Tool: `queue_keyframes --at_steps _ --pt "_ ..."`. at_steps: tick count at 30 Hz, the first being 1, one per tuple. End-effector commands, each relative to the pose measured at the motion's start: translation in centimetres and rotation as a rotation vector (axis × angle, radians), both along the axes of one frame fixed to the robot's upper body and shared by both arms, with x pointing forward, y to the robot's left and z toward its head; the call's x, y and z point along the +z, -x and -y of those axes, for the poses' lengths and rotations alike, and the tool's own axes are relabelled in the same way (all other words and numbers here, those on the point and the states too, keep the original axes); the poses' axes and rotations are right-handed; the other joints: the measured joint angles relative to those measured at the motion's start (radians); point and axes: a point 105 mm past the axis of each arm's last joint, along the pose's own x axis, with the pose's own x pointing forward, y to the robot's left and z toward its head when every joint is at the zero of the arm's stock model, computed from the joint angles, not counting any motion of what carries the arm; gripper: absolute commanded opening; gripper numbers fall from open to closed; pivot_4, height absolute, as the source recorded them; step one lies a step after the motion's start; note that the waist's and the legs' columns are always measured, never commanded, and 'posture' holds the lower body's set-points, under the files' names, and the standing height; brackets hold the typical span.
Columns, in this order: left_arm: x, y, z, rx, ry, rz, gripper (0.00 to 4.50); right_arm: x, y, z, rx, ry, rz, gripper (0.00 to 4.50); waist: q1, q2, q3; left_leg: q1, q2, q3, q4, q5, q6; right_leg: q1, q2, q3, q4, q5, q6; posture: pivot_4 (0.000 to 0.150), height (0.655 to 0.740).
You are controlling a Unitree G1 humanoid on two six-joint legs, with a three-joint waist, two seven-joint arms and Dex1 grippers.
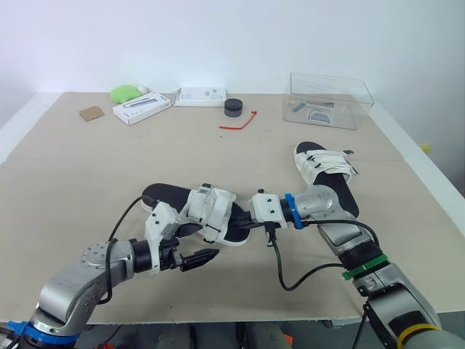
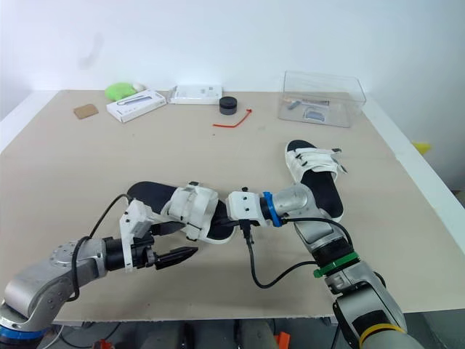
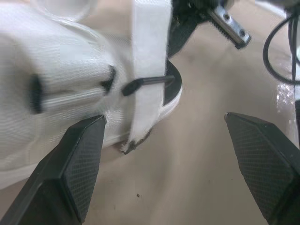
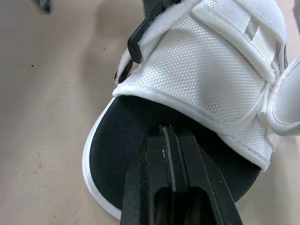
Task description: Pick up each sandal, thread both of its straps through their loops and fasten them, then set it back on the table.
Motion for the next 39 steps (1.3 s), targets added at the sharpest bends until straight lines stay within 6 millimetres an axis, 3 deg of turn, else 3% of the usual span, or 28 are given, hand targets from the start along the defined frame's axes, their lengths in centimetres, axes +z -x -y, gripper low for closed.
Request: queue_keyframes --at_steps 1,8,16,27,29,31,37,39 --pt "2.0 0.1 -0.4 0.016 0.057 0.047 4.17 -1.7 0.5 0.6 0.000 0.063 -0.045 0.00 0.000 0.000 0.000 0.000 0.000 0.000 0.000 0.000 0.000 0.000 0.000 -0.001 0.000 0.000 0.000 0.150 0.7400" --pt "1.9 -0.3 -0.3 0.025 0.050 0.060 4.17 -1.6 0.4 0.6 0.005 0.066 -0.038 0.00 0.000 0.000 0.000 0.000 0.000 -0.001 0.000 -0.001 0.000 0.000 0.000 -0.001 0.000 -0.001 -0.001 0.150 0.7400" --pt "0.8 0.6 1.8 -0.083 0.065 0.012 4.17 -1.5 0.4 0.7 0.004 0.073 -0.032 0.00 0.000 0.000 0.000 0.000 0.000 0.000 -0.001 -0.001 0.000 0.000 0.000 -0.001 0.000 -0.001 -0.002 0.150 0.7400" --pt "0.3 1.8 2.5 -0.211 0.059 -0.050 4.17 -1.5 0.4 1.0 -0.009 0.078 -0.029 0.00 0.000 0.000 0.000 0.000 -0.001 -0.001 -0.001 -0.002 0.001 0.000 0.000 -0.001 -0.001 -0.004 -0.001 0.150 0.7400" --pt "0.3 1.5 2.2 -0.204 0.065 -0.059 3.79 -1.6 0.5 1.0 -0.011 0.078 -0.029 0.00 0.000 0.000 0.000 0.000 -0.001 -0.001 -0.001 -0.002 0.002 0.000 0.000 -0.001 -0.001 -0.004 -0.001 0.150 0.7400" --pt "0.2 1.2 2.0 -0.197 0.062 -0.065 3.06 -1.6 0.4 1.1 -0.013 0.079 -0.030 0.00 0.000 0.000 0.000 0.000 -0.001 -0.001 -0.001 -0.002 0.002 0.000 0.000 -0.001 -0.001 -0.004 -0.001 0.150 0.7400" --pt "-0.2 0.8 1.5 -0.179 0.050 -0.073 0.12 -1.6 0.4 1.0 -0.013 0.077 -0.030 0.00 0.000 0.001 0.000 0.000 -0.001 -0.001 -0.001 -0.003 0.002 0.000 0.000 -0.001 -0.001 -0.005 0.000 0.150 0.7400" --pt "-0.2 0.8 1.4 -0.179 0.053 -0.078 0.01 -1.6 0.4 0.9 -0.013 0.076 -0.031 0.00 0.000 0.001 0.001 0.000 -0.001 -0.001 -0.001 -0.003 0.002 0.000 -0.001 -0.001 -0.001 -0.005 0.000 0.150 0.7400"
